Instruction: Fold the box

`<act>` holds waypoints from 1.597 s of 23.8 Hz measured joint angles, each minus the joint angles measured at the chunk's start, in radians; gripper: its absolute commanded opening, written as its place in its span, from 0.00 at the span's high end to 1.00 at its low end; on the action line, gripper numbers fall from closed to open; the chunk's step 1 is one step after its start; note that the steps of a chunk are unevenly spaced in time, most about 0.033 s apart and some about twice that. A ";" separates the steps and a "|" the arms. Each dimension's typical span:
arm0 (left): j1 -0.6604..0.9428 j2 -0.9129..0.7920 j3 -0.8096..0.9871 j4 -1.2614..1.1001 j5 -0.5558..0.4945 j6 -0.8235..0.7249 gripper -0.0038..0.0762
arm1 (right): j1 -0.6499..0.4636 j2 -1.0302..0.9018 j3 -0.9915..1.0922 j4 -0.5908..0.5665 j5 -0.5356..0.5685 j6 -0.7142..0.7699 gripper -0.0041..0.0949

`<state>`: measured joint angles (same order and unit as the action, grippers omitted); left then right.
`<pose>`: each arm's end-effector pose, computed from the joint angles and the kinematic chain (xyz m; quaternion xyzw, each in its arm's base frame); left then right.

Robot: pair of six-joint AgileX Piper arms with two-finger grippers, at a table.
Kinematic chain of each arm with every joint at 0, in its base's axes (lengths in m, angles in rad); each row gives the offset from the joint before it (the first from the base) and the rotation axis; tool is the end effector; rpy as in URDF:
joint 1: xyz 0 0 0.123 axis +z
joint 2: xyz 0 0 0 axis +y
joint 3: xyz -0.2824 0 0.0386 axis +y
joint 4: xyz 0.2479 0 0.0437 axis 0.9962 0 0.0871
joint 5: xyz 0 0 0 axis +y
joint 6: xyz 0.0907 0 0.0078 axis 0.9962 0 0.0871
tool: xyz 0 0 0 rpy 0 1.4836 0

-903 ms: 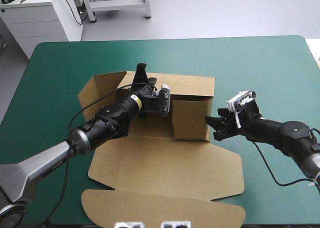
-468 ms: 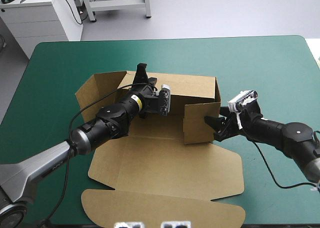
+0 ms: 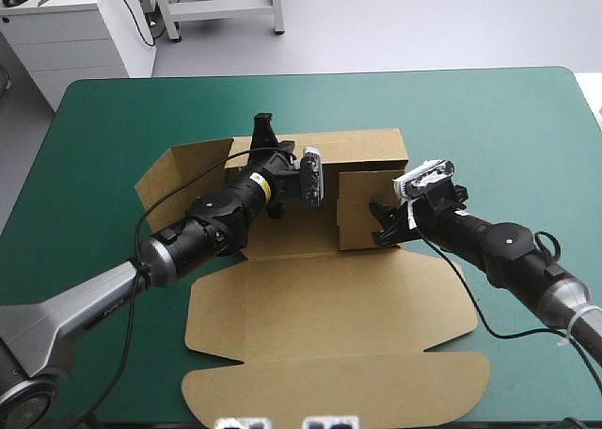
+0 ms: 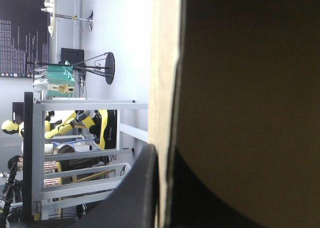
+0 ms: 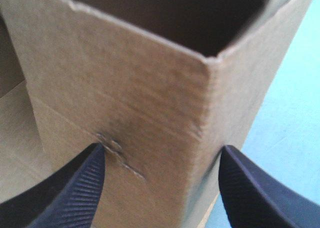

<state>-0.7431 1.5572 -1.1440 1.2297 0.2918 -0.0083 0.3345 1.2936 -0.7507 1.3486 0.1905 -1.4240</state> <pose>0.2812 -0.2247 0.3101 0.6478 0.5284 0.2354 0.4956 0.2525 0.1057 0.2718 -0.2222 0.8279 0.1438 0.4945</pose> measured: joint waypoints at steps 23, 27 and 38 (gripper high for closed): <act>-0.006 -0.046 0.061 -0.004 -0.034 -0.003 0.96 | 0.013 0.082 -0.068 -0.011 -0.117 0.004 0.98; -0.006 -0.049 0.062 -0.004 -0.024 -0.003 0.96 | 0.011 0.081 -0.069 -0.019 -0.089 0.039 0.54; -0.006 -0.050 0.062 0.009 -0.019 0.000 0.96 | -0.060 -0.265 -0.077 -0.794 0.430 0.773 0.17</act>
<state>-0.7496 1.5069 -1.0823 1.2386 0.2729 -0.0080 0.2743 1.0285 -0.8272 0.5547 0.6203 -0.6511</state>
